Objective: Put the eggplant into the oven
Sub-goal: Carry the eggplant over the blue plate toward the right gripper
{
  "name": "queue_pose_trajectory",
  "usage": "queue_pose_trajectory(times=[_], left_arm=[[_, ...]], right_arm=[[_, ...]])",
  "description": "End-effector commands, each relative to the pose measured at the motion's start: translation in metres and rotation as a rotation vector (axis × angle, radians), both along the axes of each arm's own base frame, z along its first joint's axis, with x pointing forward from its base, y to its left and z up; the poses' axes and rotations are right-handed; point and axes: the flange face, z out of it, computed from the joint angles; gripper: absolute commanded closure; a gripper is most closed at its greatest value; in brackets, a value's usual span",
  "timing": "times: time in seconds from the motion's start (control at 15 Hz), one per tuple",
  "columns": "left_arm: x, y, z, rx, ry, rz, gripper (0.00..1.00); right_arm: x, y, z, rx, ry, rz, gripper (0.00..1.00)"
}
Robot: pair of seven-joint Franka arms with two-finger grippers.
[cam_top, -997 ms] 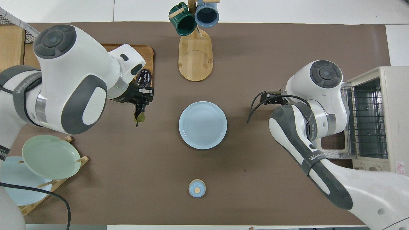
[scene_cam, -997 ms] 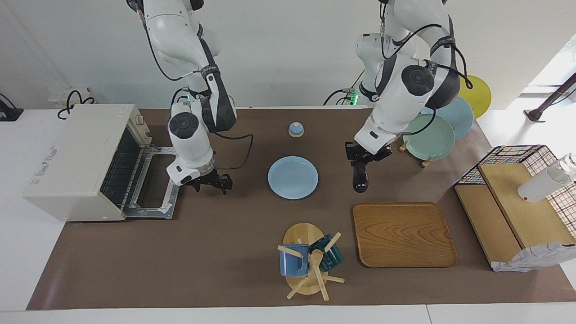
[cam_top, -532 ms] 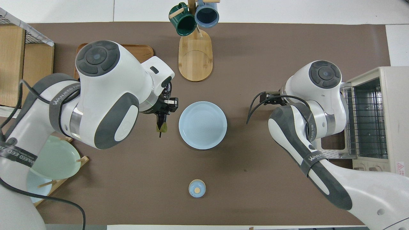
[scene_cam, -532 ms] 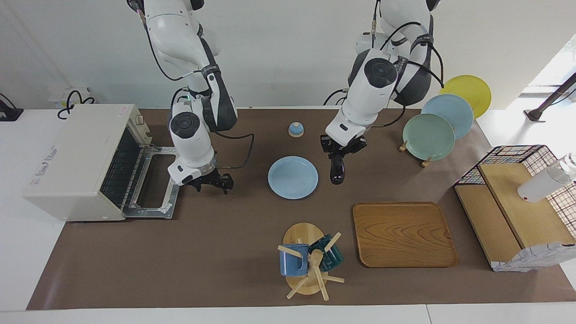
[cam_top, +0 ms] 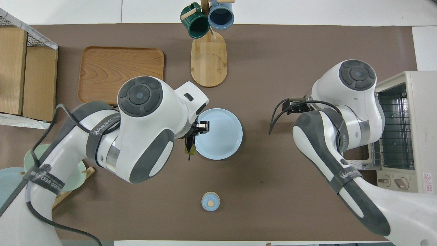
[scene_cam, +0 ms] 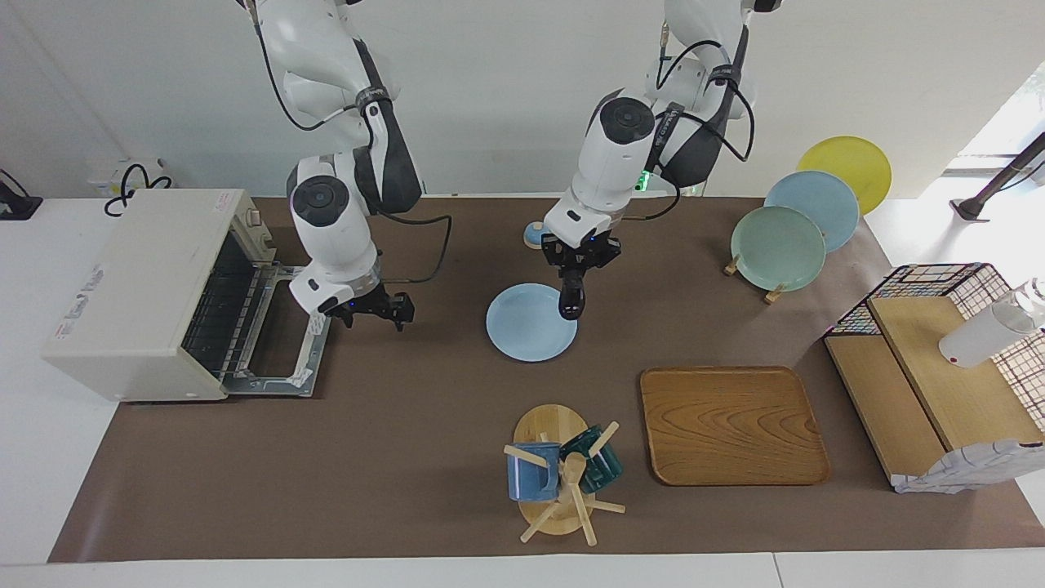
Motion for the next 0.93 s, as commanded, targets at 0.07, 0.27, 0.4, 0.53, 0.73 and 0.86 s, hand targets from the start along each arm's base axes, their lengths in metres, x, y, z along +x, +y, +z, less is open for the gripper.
queue_pose_trajectory(times=[0.07,0.27,0.4,0.53,0.73,0.86], left_arm=[[-0.025,-0.01,-0.011,-0.021,-0.015,0.01,1.0],[-0.036,-0.021,-0.028,-0.033,-0.033,0.016,1.0],[-0.04,-0.024,-0.034,-0.033,-0.032,0.021,1.0],[-0.044,-0.035,-0.046,-0.037,-0.033,0.025,1.0],[-0.045,-0.048,-0.065,-0.049,-0.043,0.032,1.0],[-0.042,-0.05,-0.077,-0.052,-0.043,0.042,1.0]], right_arm=[[-0.006,-0.018,0.02,0.006,0.002,0.021,0.0],[-0.011,-0.021,0.042,0.008,-0.003,0.056,0.0],[-0.008,-0.026,0.046,0.011,-0.016,0.061,0.0],[-0.007,-0.038,0.044,0.01,-0.01,0.046,0.0],[-0.008,-0.038,0.044,0.013,-0.008,0.06,0.0],[-0.008,-0.038,0.044,0.013,-0.01,0.062,0.0]])
